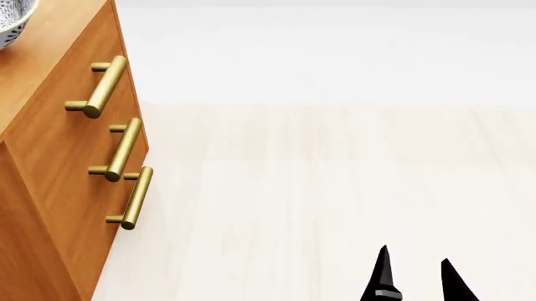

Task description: Put the bowl on top of the cabinet.

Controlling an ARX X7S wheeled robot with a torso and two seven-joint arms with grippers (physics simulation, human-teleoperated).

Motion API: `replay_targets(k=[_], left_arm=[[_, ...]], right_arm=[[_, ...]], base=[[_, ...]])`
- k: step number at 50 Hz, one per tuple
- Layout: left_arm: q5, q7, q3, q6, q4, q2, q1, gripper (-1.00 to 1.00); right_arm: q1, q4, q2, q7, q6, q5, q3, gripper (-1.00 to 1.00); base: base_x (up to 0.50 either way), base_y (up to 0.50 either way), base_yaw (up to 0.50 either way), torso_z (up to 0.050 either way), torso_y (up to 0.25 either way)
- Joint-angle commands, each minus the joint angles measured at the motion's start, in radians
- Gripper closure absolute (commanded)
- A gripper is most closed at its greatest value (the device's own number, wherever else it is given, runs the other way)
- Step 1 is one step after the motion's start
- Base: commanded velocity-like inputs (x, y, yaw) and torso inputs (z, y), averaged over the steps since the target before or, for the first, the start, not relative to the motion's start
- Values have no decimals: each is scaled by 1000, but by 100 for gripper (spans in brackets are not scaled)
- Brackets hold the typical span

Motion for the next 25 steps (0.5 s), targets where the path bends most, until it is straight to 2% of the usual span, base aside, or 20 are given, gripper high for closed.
replay_targets(k=[1, 12, 13, 25], left_arm=[[-10, 5, 7, 12, 0, 1, 13, 100], [-2, 24, 34, 5, 0, -4, 10, 100], [-2, 19, 36, 7, 0, -4, 10, -100], [-5, 14, 57, 0, 0, -4, 5, -100]], right_arm=[[1, 3, -1, 1, -1, -3, 0, -100], [2, 4, -2, 2, 1, -3, 0, -100], [2, 4, -2, 1, 1, -4, -1, -100], [2, 1, -2, -1, 2, -3, -2, -100]], base=[[0, 0, 0, 0, 0], [0, 0, 0, 0, 0], [0, 0, 0, 0, 0], [0, 0, 0, 0, 0]])
